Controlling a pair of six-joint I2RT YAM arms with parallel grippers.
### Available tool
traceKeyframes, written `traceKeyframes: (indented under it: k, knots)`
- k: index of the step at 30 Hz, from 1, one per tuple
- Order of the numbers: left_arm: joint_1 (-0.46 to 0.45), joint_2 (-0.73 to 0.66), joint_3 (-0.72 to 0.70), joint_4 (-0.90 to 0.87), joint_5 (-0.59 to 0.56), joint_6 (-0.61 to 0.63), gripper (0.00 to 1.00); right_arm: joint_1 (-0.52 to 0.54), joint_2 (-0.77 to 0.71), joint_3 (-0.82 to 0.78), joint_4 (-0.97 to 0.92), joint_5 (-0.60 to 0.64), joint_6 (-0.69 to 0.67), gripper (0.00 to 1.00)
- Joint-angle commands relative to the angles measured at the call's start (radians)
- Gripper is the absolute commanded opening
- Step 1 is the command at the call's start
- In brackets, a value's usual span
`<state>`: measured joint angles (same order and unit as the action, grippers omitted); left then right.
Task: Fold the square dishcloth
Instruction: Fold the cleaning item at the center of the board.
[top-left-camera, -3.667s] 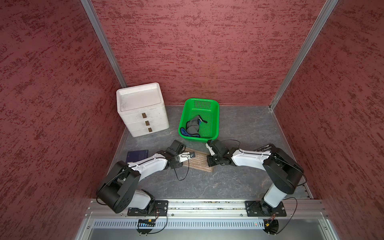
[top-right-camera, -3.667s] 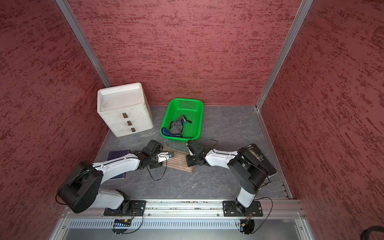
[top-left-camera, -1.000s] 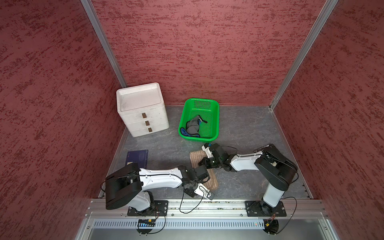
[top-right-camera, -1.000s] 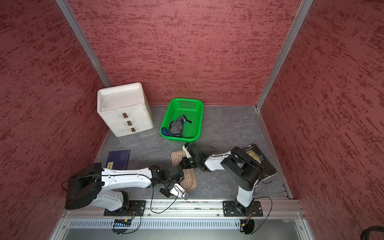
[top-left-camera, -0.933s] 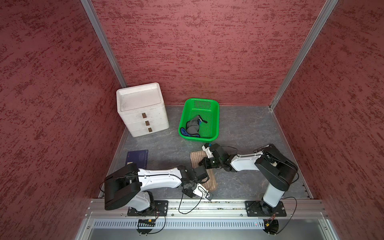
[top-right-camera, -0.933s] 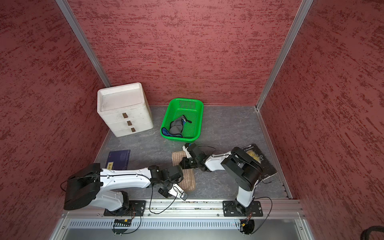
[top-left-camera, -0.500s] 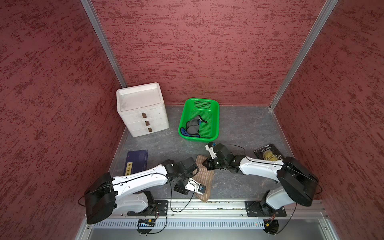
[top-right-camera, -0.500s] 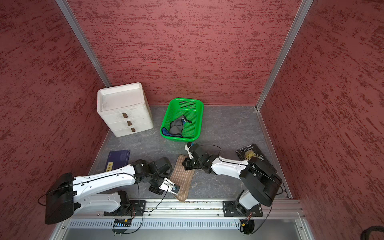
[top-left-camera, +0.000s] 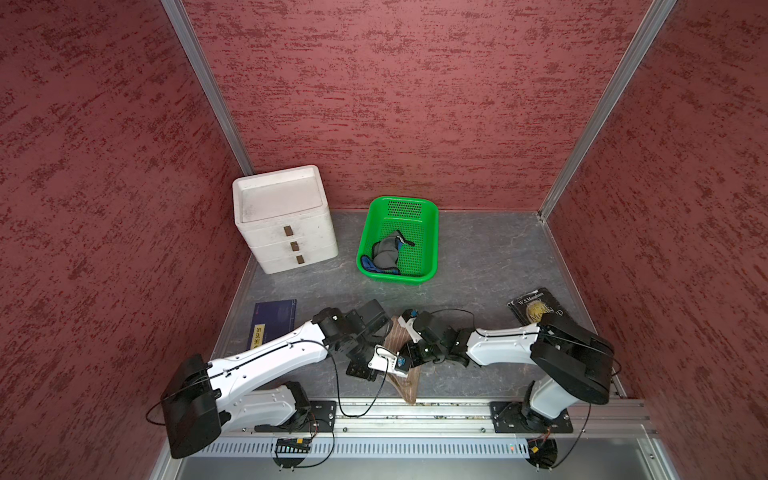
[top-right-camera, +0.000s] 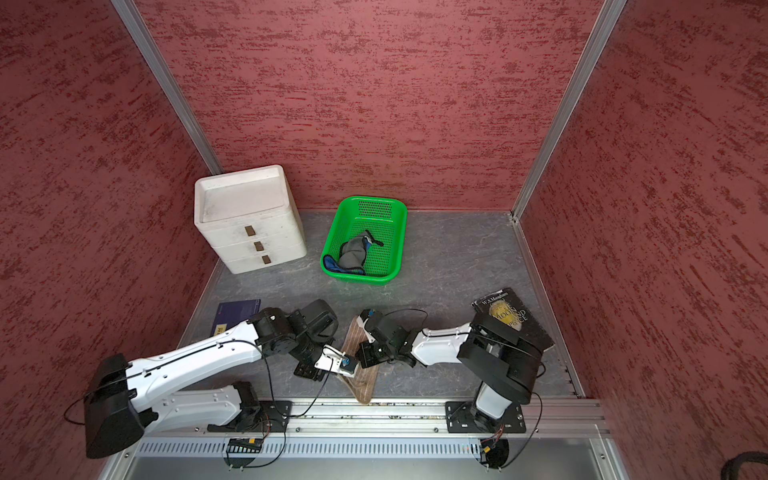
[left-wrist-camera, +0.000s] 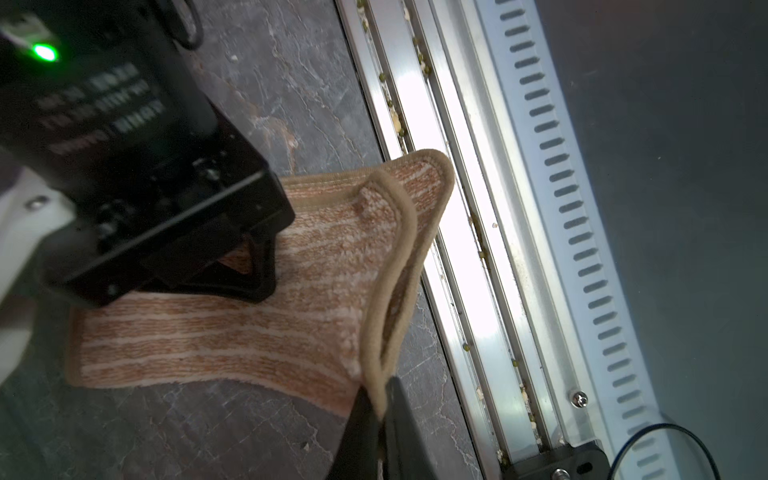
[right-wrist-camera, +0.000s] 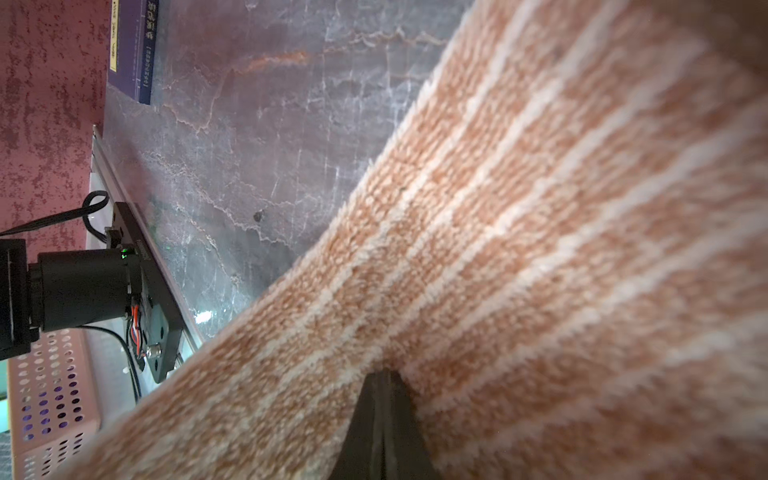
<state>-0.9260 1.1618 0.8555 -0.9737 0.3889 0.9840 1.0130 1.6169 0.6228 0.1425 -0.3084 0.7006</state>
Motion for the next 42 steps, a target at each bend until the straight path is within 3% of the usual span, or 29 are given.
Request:
traceKeyframes:
  k: [1,5,15,18,23,25,33,42]
  knots:
    - [0.026,-0.004,0.044,-0.046,0.071,0.001,0.06,0.004,-0.116,0.003,-0.058,-0.015,-0.004,0.0]
    - [0.093,0.041,0.079,-0.054,0.121,0.008,0.06,-0.024,-0.183,0.035,-0.141,0.052,0.002,0.0]
    - [0.199,0.138,0.15,0.001,0.194,-0.006,0.06,-0.134,0.053,-0.021,-0.037,-0.065,0.037,0.0]
    - [0.217,0.178,0.161,0.069,0.144,-0.04,0.05,-0.167,-0.015,-0.026,-0.043,-0.127,0.027,0.0]
    - [0.235,0.248,0.164,0.163,0.084,-0.083,0.05,-0.279,-0.312,-0.021,-0.214,-0.09,-0.012,0.0]
    - [0.246,0.271,0.17,0.201,0.076,-0.103,0.05,-0.321,-0.356,-0.01,-0.296,-0.064,-0.029,0.0]
    - [0.262,0.408,0.23,0.345,0.033,-0.216,0.05,-0.379,-0.339,-0.037,-0.347,-0.036,-0.064,0.0]
    - [0.249,0.57,0.322,0.467,-0.116,-0.32,0.06,-0.38,-0.218,-0.052,-0.314,-0.027,-0.07,0.0]
